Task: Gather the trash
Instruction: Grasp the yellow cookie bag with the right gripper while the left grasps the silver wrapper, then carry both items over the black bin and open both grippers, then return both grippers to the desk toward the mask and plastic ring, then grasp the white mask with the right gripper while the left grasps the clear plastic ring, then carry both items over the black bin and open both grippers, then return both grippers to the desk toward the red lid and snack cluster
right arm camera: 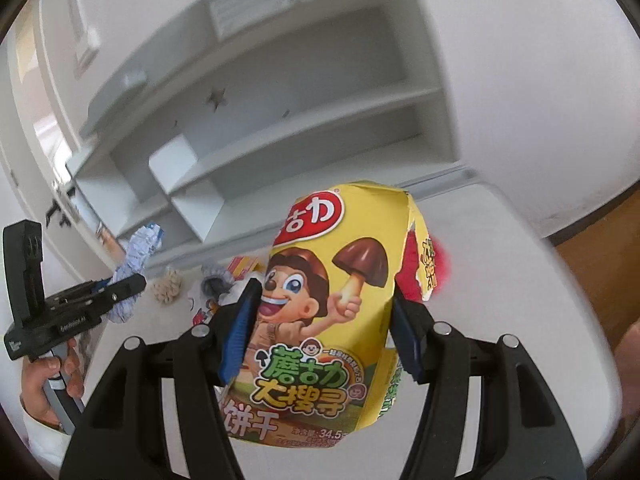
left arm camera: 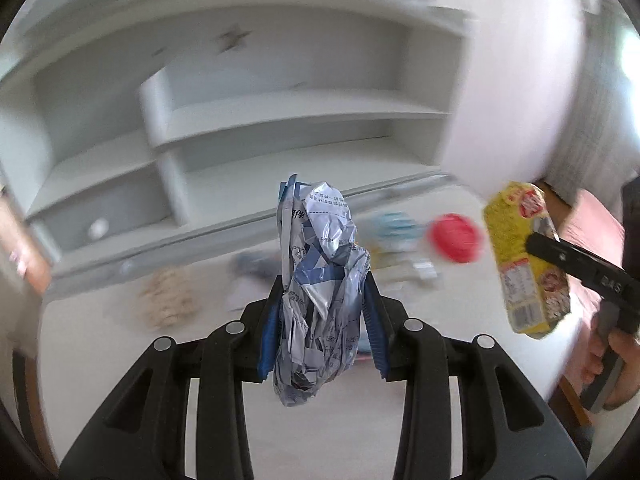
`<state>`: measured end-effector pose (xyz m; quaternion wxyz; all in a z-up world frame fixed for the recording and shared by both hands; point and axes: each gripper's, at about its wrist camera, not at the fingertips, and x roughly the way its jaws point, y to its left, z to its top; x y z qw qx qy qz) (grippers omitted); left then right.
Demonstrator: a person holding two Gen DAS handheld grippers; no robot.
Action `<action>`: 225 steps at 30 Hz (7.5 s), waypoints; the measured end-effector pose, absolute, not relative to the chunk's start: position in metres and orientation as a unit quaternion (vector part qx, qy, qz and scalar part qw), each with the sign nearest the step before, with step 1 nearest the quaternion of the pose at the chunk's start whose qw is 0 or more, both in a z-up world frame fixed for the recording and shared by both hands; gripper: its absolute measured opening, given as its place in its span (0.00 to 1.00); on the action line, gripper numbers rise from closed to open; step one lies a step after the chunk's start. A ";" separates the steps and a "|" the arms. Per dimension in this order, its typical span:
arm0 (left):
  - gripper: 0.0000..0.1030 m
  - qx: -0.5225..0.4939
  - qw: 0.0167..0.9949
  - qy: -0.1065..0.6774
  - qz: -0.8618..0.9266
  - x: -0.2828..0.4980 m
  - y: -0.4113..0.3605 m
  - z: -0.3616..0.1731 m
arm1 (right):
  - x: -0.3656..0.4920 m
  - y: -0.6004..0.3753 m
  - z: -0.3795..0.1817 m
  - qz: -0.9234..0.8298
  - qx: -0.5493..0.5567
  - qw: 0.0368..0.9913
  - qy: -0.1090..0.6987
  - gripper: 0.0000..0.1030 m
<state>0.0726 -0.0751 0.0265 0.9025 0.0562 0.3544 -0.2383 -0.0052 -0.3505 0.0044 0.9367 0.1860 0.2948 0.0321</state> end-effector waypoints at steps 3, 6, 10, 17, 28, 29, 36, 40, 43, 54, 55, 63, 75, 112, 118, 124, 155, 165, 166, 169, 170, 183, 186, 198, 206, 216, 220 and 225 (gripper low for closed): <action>0.35 0.077 0.881 0.338 -0.321 0.039 -0.135 0.039 | -0.055 -0.389 0.015 -0.007 0.199 0.942 0.270 0.58; 0.35 0.109 0.836 0.334 -0.420 -0.004 -0.209 0.039 | -0.117 -0.436 0.017 -0.064 0.212 0.941 0.254 0.58; 0.35 0.151 0.752 0.351 -0.538 -0.074 -0.300 0.013 | -0.194 -0.498 -0.004 -0.150 0.224 0.922 0.277 0.58; 0.33 0.224 0.647 0.437 -0.583 -0.154 -0.390 -0.114 | -0.242 -0.580 -0.133 -0.198 0.318 0.846 0.379 0.58; 0.32 0.215 0.624 0.547 -0.515 -0.121 -0.442 -0.264 | -0.232 -0.623 -0.321 -0.172 0.446 0.727 0.493 0.57; 0.33 0.213 0.626 0.549 -0.512 -0.121 -0.442 -0.265 | -0.232 -0.622 -0.327 -0.168 0.454 0.723 0.493 0.58; 0.77 0.215 0.643 0.541 -0.497 -0.118 -0.451 -0.273 | -0.230 -0.636 -0.348 -0.167 0.480 0.703 0.497 0.85; 0.79 0.205 0.643 0.544 -0.499 -0.115 -0.448 -0.274 | -0.227 -0.641 -0.344 -0.164 0.488 0.705 0.487 0.85; 0.78 0.196 0.638 0.537 -0.516 -0.120 -0.443 -0.262 | -0.240 -0.649 -0.323 -0.180 0.487 0.717 0.465 0.85; 0.92 0.124 0.730 0.277 -0.612 -0.157 -0.367 -0.038 | -0.332 -0.601 -0.095 -0.425 0.192 0.843 0.267 0.94; 0.93 0.115 0.752 0.255 -0.597 -0.148 -0.348 -0.019 | -0.332 -0.594 -0.084 -0.432 0.176 0.846 0.258 0.94; 0.94 0.106 0.914 0.271 -0.282 -0.033 -0.184 0.005 | -0.229 -0.526 -0.045 -0.286 0.170 0.910 0.248 0.94; 0.94 0.083 0.906 0.408 -0.071 0.055 -0.017 -0.048 | -0.028 -0.302 -0.064 0.058 0.117 0.924 0.360 0.94; 0.45 0.096 0.884 0.421 -0.180 0.103 -0.029 -0.079 | 0.035 -0.213 -0.080 0.063 -0.014 0.909 0.411 0.31; 0.44 0.086 0.883 0.424 -0.184 0.097 -0.031 -0.077 | 0.034 -0.216 -0.078 0.066 -0.002 0.910 0.410 0.24; 0.44 0.079 0.890 0.410 -0.186 0.090 -0.029 -0.063 | 0.025 -0.223 -0.079 0.070 0.026 0.915 0.397 0.19; 0.44 0.160 0.789 0.306 -0.509 -0.054 -0.274 0.006 | -0.162 -0.466 -0.007 -0.123 0.187 0.926 0.305 0.19; 0.44 0.267 0.641 0.411 -0.590 -0.157 -0.431 -0.183 | -0.234 -0.611 -0.204 -0.191 0.369 0.778 0.471 0.19; 0.44 0.276 0.634 0.431 -0.580 -0.155 -0.443 -0.210 | -0.233 -0.620 -0.236 -0.175 0.407 0.754 0.485 0.19; 0.44 0.284 0.614 0.499 -0.541 -0.136 -0.471 -0.281 | -0.220 -0.629 -0.307 -0.162 0.455 0.697 0.530 0.19; 0.44 0.287 0.612 0.513 -0.529 -0.129 -0.474 -0.297 | -0.217 -0.629 -0.322 -0.162 0.463 0.684 0.540 0.19; 0.44 0.265 0.595 0.573 -0.497 -0.107 -0.480 -0.330 | -0.206 -0.634 -0.370 -0.165 0.510 0.636 0.555 0.36; 0.58 0.266 0.593 0.576 -0.497 -0.109 -0.482 -0.333 | -0.208 -0.633 -0.369 -0.174 0.518 0.639 0.542 0.78; 0.90 0.242 0.593 0.553 -0.533 -0.136 -0.477 -0.293 | -0.250 -0.661 -0.273 -0.309 0.413 0.708 0.482 0.86; 0.90 0.191 0.649 0.318 -0.664 -0.193 -0.421 -0.091 | -0.332 -0.612 -0.082 -0.512 0.137 0.790 0.308 0.93; 0.93 0.095 0.893 0.289 -0.332 -0.008 -0.204 -0.003 | -0.193 -0.509 -0.026 -0.339 0.023 0.899 0.275 0.93; 0.93 0.084 0.931 0.324 -0.146 0.052 -0.090 -0.009 | -0.108 -0.461 -0.030 -0.229 0.014 0.926 0.298 0.93; 0.93 0.049 0.928 0.369 -0.030 0.104 0.018 -0.026 | -0.013 -0.396 -0.032 -0.094 0.015 0.939 0.329 0.93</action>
